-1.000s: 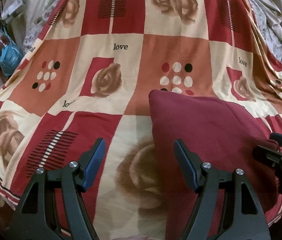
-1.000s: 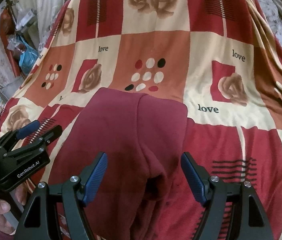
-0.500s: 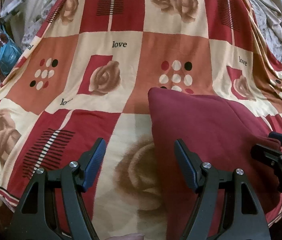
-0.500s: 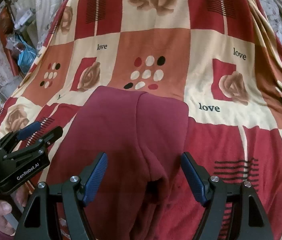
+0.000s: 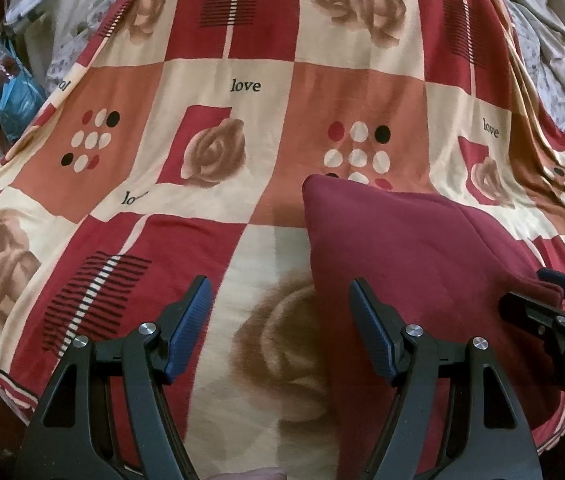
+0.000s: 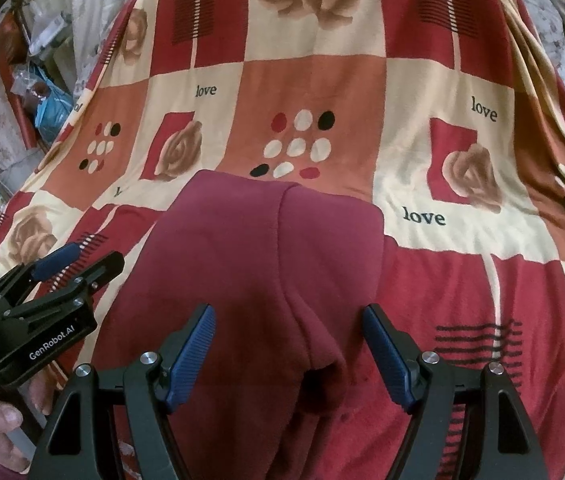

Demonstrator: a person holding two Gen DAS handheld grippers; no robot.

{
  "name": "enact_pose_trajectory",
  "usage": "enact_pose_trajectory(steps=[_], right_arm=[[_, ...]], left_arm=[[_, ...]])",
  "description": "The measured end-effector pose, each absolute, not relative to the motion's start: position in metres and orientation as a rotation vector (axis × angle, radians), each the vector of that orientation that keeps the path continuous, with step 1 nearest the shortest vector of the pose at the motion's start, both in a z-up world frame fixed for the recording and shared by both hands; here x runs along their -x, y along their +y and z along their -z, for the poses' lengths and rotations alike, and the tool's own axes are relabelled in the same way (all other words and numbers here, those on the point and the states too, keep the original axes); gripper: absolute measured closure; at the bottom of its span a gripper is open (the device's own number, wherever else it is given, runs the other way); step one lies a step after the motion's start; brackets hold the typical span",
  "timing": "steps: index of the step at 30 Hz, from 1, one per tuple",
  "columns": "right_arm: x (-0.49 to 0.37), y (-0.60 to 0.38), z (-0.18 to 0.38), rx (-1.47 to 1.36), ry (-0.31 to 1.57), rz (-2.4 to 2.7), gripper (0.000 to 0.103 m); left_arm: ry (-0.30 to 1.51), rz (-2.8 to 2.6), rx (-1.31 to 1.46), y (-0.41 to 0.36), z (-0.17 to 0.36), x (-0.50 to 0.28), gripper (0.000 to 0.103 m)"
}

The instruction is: Fold small clothes

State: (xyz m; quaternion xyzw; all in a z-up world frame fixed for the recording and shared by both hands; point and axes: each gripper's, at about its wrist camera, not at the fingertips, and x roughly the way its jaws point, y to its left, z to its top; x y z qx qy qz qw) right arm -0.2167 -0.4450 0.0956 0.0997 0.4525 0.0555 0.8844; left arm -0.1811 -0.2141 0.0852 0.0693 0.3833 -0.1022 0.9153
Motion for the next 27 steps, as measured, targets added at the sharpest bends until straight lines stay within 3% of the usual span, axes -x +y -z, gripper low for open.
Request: enact_pose_trajectory(steps=[27], right_arm=[[0.2105,-0.4436,-0.0915,-0.210,0.940,-0.106,0.025]], left_arm=[[0.798,0.211,-0.162,-0.2191,-0.0799,0.1794,0.032]])
